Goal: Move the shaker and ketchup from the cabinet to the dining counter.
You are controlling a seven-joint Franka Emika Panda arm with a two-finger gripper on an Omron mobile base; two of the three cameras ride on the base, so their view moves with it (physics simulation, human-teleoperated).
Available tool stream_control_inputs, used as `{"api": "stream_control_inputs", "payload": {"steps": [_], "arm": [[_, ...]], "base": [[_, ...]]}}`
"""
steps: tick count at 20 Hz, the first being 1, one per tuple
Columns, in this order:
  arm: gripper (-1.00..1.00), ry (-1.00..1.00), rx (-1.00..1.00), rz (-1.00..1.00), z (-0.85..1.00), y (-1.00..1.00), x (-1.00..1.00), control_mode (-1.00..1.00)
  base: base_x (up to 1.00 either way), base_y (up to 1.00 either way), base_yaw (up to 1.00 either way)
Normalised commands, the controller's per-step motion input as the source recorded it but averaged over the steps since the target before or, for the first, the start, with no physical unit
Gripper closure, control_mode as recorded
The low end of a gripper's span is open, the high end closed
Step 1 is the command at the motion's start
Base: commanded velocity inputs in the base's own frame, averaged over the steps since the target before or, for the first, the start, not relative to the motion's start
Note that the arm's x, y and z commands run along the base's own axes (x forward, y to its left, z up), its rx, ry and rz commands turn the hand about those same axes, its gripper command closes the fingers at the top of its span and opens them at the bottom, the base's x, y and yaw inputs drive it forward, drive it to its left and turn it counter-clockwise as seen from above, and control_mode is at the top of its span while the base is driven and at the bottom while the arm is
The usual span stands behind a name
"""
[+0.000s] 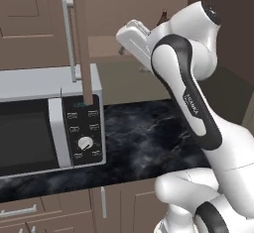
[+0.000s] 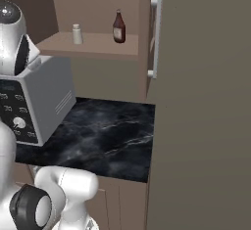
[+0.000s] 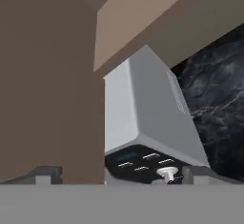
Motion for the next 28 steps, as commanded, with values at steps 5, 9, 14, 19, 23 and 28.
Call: {"api": "stream_control_inputs", "payload": {"steps": [5, 9, 14, 19, 23, 28], "arm": [[-1.00, -0.05, -0.20, -0.12, -0.25, -0.87, 0.23, -1.00], [-1.00, -0.07, -0.20, -0.09, -0.24, -0.56, 0.26, -1.00], [-1.00, -0.01, -0.27, -0.13, -0.06, -0.33, 0.09, -1.00], [-1.00, 0.00, -0.32, -0.10, 0.00, -0.36, 0.08, -1.00], [-1.00, -0.02, -0.25, -0.01, -0.01, -0.28, 0.17, -1.00], [-1.00, -0.14, -0.11, 0.00, -0.11, -0.23, 0.23, -1.00]], "base": [[0.00, 0.00, 0.00], [0.00, 0.00, 0.00], [0.00, 0.00, 0.00], [0.00, 0.00, 0.00], [0.00, 0.00, 0.00], [0.00, 0.00, 0.00]]}}
